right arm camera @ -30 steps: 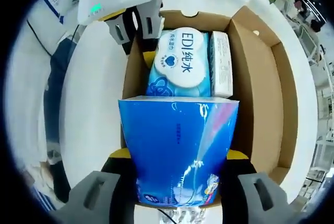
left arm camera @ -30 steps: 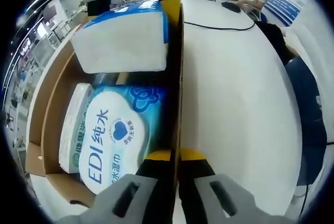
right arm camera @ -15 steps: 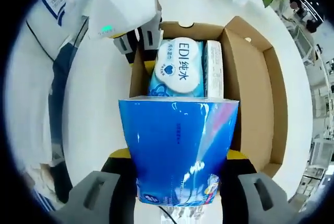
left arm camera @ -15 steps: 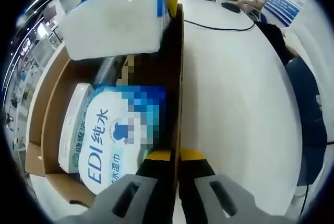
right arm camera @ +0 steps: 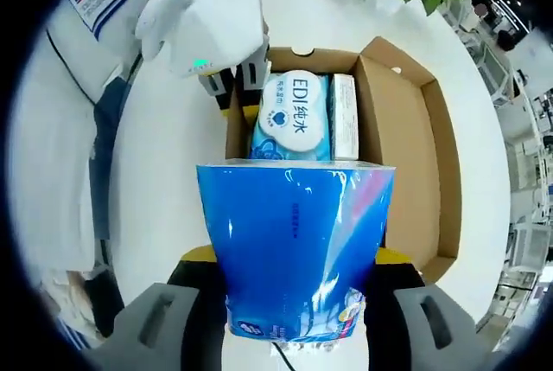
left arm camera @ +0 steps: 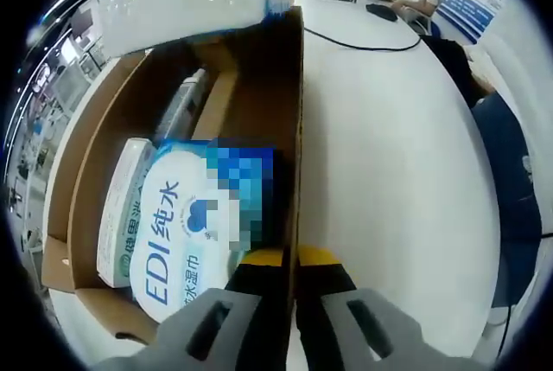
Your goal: Operate the shoe box by opening the lid, removing the specified soft item, and placing it in the target area until the item is outside and the box remains undamaged.
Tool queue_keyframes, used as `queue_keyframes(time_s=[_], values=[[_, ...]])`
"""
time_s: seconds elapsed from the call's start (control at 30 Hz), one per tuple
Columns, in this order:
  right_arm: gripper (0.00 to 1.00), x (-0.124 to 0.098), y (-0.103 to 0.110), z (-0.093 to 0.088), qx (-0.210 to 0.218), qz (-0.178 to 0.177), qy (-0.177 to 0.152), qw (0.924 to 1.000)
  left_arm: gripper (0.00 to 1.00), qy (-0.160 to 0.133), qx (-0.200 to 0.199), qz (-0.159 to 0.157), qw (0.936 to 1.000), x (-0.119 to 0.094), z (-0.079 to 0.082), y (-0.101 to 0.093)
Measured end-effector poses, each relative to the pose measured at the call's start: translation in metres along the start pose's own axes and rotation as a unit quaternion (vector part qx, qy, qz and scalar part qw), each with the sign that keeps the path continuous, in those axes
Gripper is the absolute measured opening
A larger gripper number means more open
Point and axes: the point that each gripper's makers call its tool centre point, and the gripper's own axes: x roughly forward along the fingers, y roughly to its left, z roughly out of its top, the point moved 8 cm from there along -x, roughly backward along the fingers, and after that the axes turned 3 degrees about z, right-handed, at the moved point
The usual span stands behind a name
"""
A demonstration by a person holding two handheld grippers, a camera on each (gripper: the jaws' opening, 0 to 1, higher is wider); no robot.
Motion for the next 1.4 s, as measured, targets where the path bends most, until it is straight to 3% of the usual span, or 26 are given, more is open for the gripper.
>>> queue_keyframes(time_s=[0.37,0.6,1.0,1.4], values=[[0.62,-0.014,-0.004,-0.016,0.005,-0.009,0.008,0.9999,0.01,0.000,-0.001,0.001,1.0000,0.000,0.000,0.000],[0.62,-0.025,0.008,-0.027,0.013,-0.013,0.018,0.9997,0.01,-0.001,-0.001,0.002,1.0000,0.000,-0.001,0.000],[0.62,-0.039,0.003,-0.072,0.036,-0.021,0.033,0.9986,0.01,-0.002,-0.001,0.001,1.0000,0.001,0.000,0.000],[0.62,-0.032,-0.005,-0.120,0.049,-0.020,0.056,0.9970,0.01,-0.004,-0.001,-0.001,1.0000,0.001,-0.001,0.000]])
